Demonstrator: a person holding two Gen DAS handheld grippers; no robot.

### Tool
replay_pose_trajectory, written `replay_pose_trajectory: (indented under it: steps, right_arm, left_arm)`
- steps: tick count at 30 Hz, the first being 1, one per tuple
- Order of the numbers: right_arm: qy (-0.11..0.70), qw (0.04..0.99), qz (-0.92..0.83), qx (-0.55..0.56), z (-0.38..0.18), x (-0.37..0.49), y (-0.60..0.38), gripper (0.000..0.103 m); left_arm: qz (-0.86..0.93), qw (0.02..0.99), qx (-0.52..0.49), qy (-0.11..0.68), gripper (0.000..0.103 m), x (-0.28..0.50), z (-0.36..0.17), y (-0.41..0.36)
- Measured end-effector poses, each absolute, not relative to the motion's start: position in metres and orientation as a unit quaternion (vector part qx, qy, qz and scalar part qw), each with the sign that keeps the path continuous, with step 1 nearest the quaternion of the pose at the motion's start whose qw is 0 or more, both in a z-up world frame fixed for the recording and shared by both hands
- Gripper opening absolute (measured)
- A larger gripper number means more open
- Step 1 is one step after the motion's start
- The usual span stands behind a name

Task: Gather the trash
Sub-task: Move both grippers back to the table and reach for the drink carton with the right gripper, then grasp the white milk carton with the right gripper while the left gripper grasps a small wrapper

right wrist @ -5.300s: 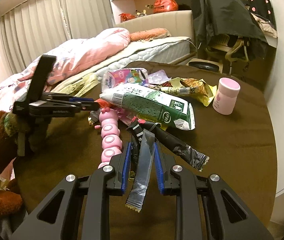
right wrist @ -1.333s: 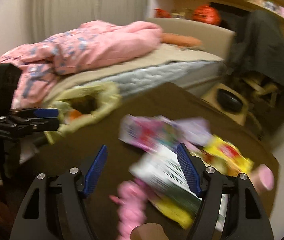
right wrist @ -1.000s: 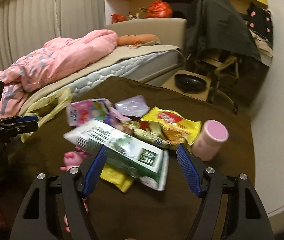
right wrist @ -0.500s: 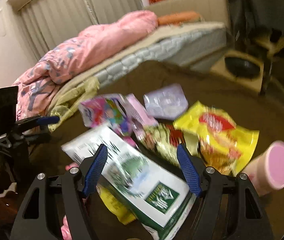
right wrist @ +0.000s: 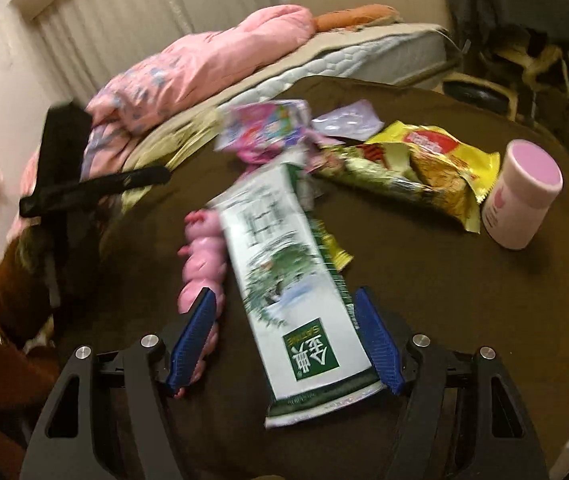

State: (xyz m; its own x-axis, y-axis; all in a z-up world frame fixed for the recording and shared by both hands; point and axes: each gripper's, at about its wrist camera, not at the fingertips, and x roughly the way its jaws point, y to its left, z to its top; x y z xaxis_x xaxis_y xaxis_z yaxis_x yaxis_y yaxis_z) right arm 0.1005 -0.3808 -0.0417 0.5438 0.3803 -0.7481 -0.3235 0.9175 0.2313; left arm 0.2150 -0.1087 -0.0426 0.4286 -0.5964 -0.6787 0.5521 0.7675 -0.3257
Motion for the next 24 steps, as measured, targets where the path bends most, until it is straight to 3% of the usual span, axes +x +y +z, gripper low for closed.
replay_pose_trajectory:
  steps: [8,10,11,24]
  right_arm:
    - [0.447,0.868,0.207,-0.055,-0.045,0.142,-0.345,0.067]
    - [0.451,0.867,0.203,-0.054,-0.047,0.151,-0.343,0.061]
    - [0.452,0.868,0.199,-0.05,-0.046,0.153,-0.343,0.053]
    - [0.388,0.918,0.047,0.068,-0.032,0.103,-0.417,0.053]
  left_arm:
    - [-0.336,0.845,-0.022,0.415,0.083,0.21,-0.042,-0.107]
    - [-0.338,0.845,-0.017,0.415,0.083,0.208,-0.042,-0.106]
    - [-0.338,0.845,-0.016,0.414,0.083,0.207,-0.041,-0.104]
    - [-0.415,0.84,0.042,0.347,0.083,0.263,-0.01,-0.161]
